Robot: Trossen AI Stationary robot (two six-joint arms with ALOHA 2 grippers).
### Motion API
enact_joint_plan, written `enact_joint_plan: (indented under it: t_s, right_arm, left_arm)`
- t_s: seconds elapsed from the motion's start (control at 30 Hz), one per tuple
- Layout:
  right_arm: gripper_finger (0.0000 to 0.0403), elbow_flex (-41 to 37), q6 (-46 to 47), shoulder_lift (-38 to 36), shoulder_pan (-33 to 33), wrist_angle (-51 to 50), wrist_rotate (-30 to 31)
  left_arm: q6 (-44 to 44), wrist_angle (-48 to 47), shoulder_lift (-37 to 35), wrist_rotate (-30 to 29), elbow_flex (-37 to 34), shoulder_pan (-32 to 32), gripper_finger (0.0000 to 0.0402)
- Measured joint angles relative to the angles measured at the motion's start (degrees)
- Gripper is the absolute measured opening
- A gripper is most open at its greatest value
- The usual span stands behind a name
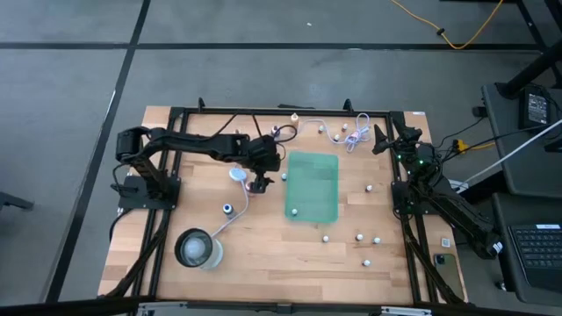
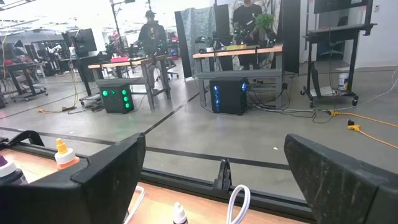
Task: Pick & Place food coloring
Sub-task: Put the small blue food coloring bottle into the green bin
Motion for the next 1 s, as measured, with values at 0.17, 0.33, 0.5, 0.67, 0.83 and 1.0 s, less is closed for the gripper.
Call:
enact_joint_plan:
  t_s: [0.17,0.33,0.5,0.67,0.83,1.0]
  right_arm:
    - [0.0384,0.0,0.0,0.0,0.01,0.0,-0.01]
    - [0.0384,0.0,-0.02,0.0,0.0,0.0,-0.02]
    - [0.0384,0.0,-0.01,-0.02,0.0,0.0,-0.02]
    - [0.0384,0.0,0.0,-0.02,0.02,0.0,-0.02]
    - [0.0384,0.0,0.0,-0.02,0.02,0.0,0.0]
    - [0.0384,0.0,-0.02,-0.02,0.0,0.0,-0.02]
  left_arm:
    - [-0.18,3.13,2.87,0.38,-0.14,0.37,0.0276]
    - [-0.53,3.59,5.42,0.45,-0.21,0.42,0.0276]
    - [-0.76,5.91,7.29,0.6,-0.21,0.76,0.0276]
    - [-0.19,9.46,7.98,0.63,-0.19,0.8,0.0276]
    - [-0.18,9.91,10.46,0.61,0.24,1.57,0.0275]
    - [0.53,10.66,12.33,1.64,2.2,1.44,0.0272]
